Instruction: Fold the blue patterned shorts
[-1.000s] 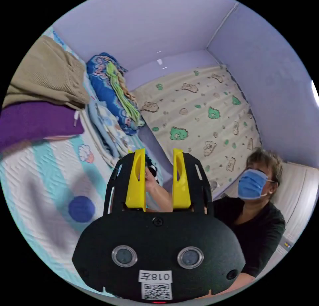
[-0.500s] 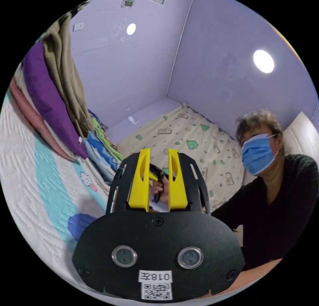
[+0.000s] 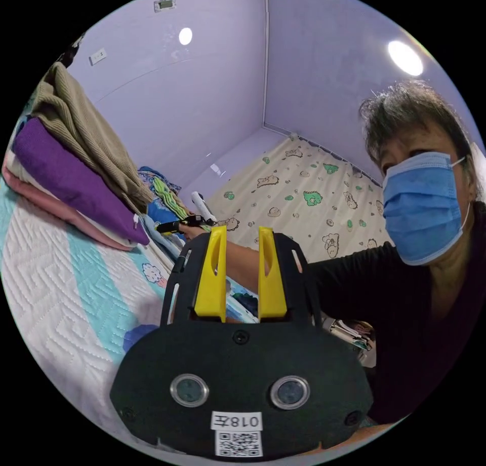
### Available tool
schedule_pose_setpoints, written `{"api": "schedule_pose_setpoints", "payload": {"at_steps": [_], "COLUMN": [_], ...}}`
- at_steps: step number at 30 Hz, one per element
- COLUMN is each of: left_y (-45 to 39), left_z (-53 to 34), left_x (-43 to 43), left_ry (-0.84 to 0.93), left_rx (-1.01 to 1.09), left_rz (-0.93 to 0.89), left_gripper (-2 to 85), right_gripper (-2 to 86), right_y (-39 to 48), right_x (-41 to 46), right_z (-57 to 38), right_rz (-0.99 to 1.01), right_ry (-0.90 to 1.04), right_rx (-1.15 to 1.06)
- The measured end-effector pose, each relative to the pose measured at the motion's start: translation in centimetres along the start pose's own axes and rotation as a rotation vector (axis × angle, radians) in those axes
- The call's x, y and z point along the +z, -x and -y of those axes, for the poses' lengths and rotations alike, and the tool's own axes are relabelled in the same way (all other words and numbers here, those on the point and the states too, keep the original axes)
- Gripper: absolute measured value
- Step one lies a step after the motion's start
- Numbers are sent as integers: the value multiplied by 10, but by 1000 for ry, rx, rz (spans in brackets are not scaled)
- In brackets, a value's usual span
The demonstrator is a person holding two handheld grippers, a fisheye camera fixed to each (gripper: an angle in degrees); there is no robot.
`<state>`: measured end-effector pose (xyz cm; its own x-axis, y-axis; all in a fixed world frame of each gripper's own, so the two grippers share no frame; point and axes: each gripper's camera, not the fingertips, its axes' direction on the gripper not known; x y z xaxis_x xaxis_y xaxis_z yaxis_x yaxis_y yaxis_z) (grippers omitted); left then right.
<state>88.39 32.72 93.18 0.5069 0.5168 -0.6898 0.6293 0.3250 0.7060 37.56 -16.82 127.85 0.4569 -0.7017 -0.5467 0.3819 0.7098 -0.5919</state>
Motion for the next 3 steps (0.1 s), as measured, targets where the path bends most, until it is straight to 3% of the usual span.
{"api": "schedule_pose_setpoints", "payload": {"at_steps": [3], "left_y": [-8], "left_z": [-8], "left_x": [8], "left_ry": [35], "left_rx": [13], "left_rz": [3], "left_gripper": [98], "right_gripper": [72], "right_y": [-15], "right_x": [4], "right_z": [7], "right_rz": [46], "right_ry": [8], "right_rx": [35]}}
